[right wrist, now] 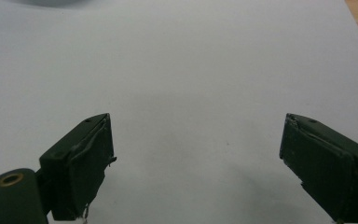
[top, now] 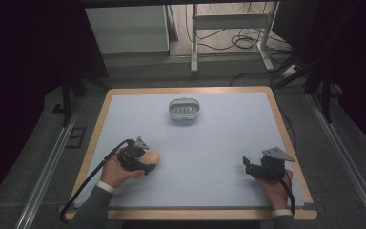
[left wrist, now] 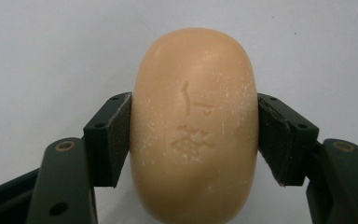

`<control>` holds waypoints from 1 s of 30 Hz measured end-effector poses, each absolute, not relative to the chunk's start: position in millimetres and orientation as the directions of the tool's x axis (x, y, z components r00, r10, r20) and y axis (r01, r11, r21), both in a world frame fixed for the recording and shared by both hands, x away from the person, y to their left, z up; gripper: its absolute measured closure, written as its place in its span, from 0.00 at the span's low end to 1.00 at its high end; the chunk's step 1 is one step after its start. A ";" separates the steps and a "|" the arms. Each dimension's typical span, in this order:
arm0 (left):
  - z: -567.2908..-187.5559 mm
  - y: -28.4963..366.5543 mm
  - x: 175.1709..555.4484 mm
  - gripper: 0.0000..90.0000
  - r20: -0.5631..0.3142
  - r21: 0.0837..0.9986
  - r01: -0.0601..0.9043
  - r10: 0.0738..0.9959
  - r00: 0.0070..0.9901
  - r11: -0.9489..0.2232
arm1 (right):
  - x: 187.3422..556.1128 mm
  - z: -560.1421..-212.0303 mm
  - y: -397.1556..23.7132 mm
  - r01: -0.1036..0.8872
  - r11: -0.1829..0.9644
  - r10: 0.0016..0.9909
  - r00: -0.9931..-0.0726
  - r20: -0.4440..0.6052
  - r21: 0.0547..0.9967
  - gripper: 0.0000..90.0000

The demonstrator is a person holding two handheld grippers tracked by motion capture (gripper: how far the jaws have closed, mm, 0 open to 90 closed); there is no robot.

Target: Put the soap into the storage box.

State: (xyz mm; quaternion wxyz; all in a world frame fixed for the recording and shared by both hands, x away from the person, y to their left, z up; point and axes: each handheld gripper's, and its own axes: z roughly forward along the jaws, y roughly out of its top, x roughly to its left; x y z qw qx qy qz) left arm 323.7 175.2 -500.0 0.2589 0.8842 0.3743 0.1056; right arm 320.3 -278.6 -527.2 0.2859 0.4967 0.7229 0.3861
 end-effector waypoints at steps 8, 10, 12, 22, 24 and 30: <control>-490.2 171.5 327.3 0.37 -0.008 0.571 0.589 0.714 0.700 -0.571 | 320.1 -527.2 -278.5 0.494 0.212 0.939 -0.342 -0.035 0.843 0.11; -487.8 170.4 327.9 0.37 -0.001 0.574 0.585 0.714 0.700 -0.573 | 319.9 -527.2 -278.5 0.493 0.210 0.939 -0.341 -0.034 0.844 0.11; -485.3 169.3 328.5 0.37 -0.001 0.586 0.584 0.720 0.694 -0.562 | 319.9 -527.2 -278.5 0.493 0.211 0.939 -0.342 -0.035 0.844 0.11; -477.4 170.7 333.2 0.37 -0.010 0.608 0.580 0.725 0.688 -0.542 | 319.9 -527.2 -278.5 0.493 0.210 0.940 -0.340 -0.034 0.844 0.11; -476.8 171.3 333.4 0.37 -0.007 0.610 0.576 0.723 0.691 -0.544 | 320.0 -527.2 -278.4 0.494 0.211 0.939 -0.341 -0.036 0.844 0.11; -473.9 174.9 334.3 0.37 -0.010 0.616 0.578 0.728 0.686 -0.535 | 319.9 -527.3 -278.1 0.493 0.214 0.940 -0.340 -0.039 0.843 0.11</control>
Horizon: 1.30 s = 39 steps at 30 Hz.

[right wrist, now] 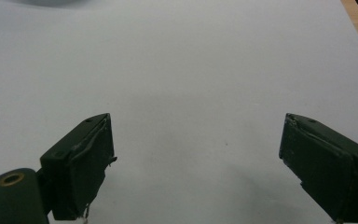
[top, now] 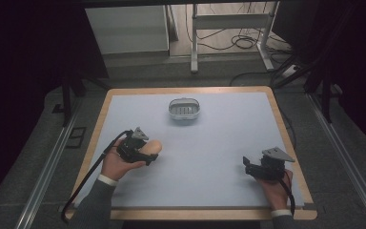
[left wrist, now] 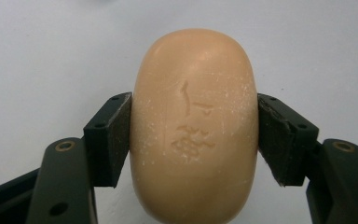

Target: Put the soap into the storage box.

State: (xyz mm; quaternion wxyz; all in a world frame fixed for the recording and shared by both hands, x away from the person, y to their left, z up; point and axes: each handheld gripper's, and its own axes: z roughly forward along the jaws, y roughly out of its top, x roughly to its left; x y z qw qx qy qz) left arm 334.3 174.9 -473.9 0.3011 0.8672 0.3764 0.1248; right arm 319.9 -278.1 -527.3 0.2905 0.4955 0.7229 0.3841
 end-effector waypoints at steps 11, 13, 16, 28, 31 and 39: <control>-465.6 173.7 337.7 0.37 0.000 0.624 0.568 0.727 0.687 -0.537 | 320.0 -527.3 -278.0 0.494 0.214 0.940 -0.339 -0.040 0.843 0.11; -464.9 171.8 338.7 0.37 0.004 0.620 0.565 0.723 0.691 -0.544 | 320.1 -527.3 -278.0 0.495 0.214 0.940 -0.339 -0.040 0.842 0.11; -464.4 170.4 339.8 0.37 0.002 0.623 0.563 0.720 0.694 -0.543 | 320.1 -527.4 -277.9 0.495 0.215 0.940 -0.339 -0.040 0.842 0.11; -458.0 164.3 344.6 0.37 0.001 0.632 0.551 0.711 0.703 -0.545 | 320.1 -527.4 -277.9 0.495 0.215 0.940 -0.338 -0.041 0.842 0.11; -458.4 162.6 346.7 0.37 0.000 0.631 0.552 0.711 0.703 -0.545 | 320.2 -527.4 -277.8 0.496 0.213 0.941 -0.336 -0.040 0.842 0.11; -457.3 158.4 352.2 0.37 0.007 0.629 0.551 0.713 0.701 -0.548 | 320.3 -527.4 -277.8 0.497 0.213 0.941 -0.336 -0.040 0.842 0.11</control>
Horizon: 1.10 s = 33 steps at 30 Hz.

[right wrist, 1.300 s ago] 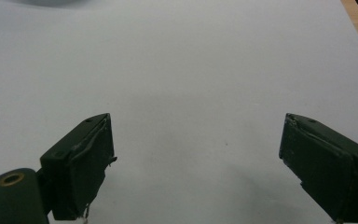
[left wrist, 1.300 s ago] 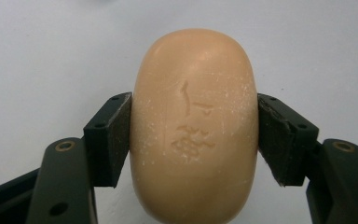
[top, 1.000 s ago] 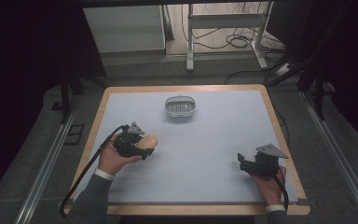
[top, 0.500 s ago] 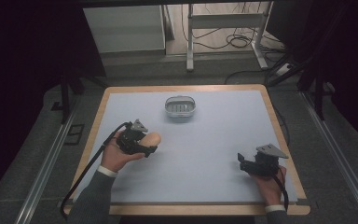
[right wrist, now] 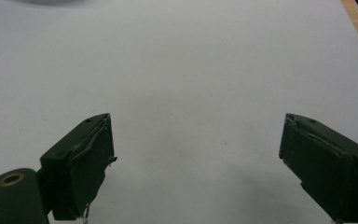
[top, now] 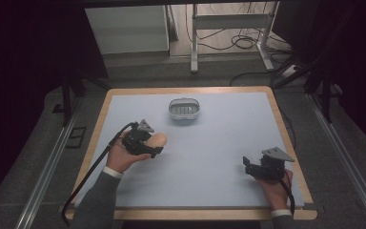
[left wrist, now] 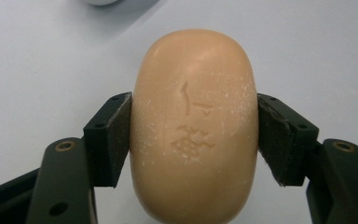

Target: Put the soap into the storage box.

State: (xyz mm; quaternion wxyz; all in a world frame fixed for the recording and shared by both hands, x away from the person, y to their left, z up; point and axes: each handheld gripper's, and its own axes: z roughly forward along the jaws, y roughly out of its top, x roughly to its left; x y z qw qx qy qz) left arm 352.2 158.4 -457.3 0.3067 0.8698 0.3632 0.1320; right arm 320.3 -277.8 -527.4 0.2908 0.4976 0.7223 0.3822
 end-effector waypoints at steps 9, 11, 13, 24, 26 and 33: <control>-453.1 154.2 356.5 0.37 0.016 0.637 0.537 0.707 0.707 -0.552 | 320.3 -527.4 -277.8 0.497 0.211 0.942 -0.334 -0.039 0.841 0.11; -452.4 153.4 357.4 0.37 0.017 0.639 0.535 0.706 0.708 -0.553 | 320.3 -527.4 -277.8 0.497 0.212 0.942 -0.334 -0.040 0.842 0.11; -452.5 153.1 358.2 0.37 0.011 0.641 0.537 0.706 0.708 -0.548 | 320.2 -527.4 -277.7 0.497 0.212 0.942 -0.333 -0.041 0.842 0.11; -452.4 152.7 366.6 0.37 0.008 0.641 0.544 0.713 0.701 -0.542 | 320.6 -527.4 -277.9 0.499 0.210 0.943 -0.331 -0.039 0.841 0.11; -449.9 152.1 367.6 0.37 0.008 0.645 0.541 0.712 0.702 -0.540 | 320.5 -527.4 -277.9 0.499 0.209 0.943 -0.330 -0.039 0.841 0.11; -445.3 149.9 372.1 0.37 0.011 0.650 0.532 0.707 0.707 -0.543 | 320.7 -527.5 -277.9 0.499 0.209 0.944 -0.329 -0.039 0.841 0.11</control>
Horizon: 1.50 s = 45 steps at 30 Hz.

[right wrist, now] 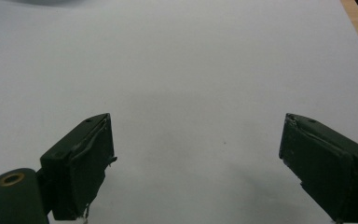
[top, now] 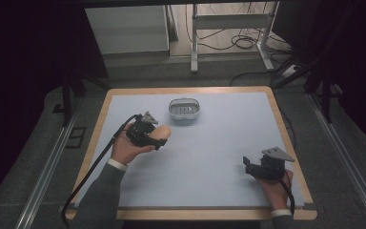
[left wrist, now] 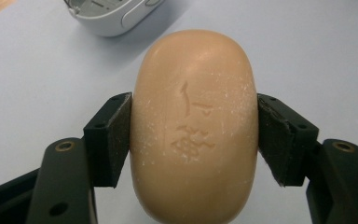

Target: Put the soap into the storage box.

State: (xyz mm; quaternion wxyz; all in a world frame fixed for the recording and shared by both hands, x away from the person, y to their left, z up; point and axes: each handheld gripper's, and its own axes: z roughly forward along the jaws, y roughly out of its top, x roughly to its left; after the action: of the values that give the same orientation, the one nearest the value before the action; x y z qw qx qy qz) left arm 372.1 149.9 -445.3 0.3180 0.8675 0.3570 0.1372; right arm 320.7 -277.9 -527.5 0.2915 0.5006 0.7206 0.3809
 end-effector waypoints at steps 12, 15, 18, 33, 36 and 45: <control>-438.6 145.3 378.9 0.37 0.022 0.655 0.525 0.708 0.706 -0.544 | 321.0 -527.5 -278.0 0.503 0.211 0.943 -0.332 -0.038 0.838 0.11; -438.9 145.3 380.6 0.37 0.020 0.654 0.527 0.709 0.705 -0.543 | 321.3 -527.6 -277.8 0.505 0.211 0.943 -0.330 -0.038 0.837 0.11; -439.2 142.7 381.7 0.37 0.033 0.647 0.523 0.705 0.708 -0.555 | 321.4 -527.6 -277.8 0.508 0.212 0.943 -0.331 -0.038 0.835 0.11; -429.3 133.0 388.2 0.37 0.034 0.663 0.503 0.694 0.719 -0.554 | 321.4 -527.6 -277.9 0.507 0.211 0.943 -0.330 -0.037 0.835 0.11; -426.7 131.4 390.2 0.37 0.038 0.663 0.502 0.695 0.718 -0.555 | 321.4 -527.6 -277.9 0.508 0.211 0.943 -0.330 -0.037 0.835 0.11; -419.8 129.6 396.4 0.37 0.039 0.671 0.494 0.692 0.721 -0.553 | 321.4 -527.6 -277.6 0.509 0.212 0.944 -0.328 -0.040 0.834 0.11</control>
State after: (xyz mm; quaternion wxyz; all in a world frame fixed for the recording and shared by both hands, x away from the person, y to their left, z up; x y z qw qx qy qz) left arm 396.4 129.6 -419.8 0.3267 0.8681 0.3418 0.1513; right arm 321.4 -277.6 -527.6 0.2891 0.5023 0.7228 0.3764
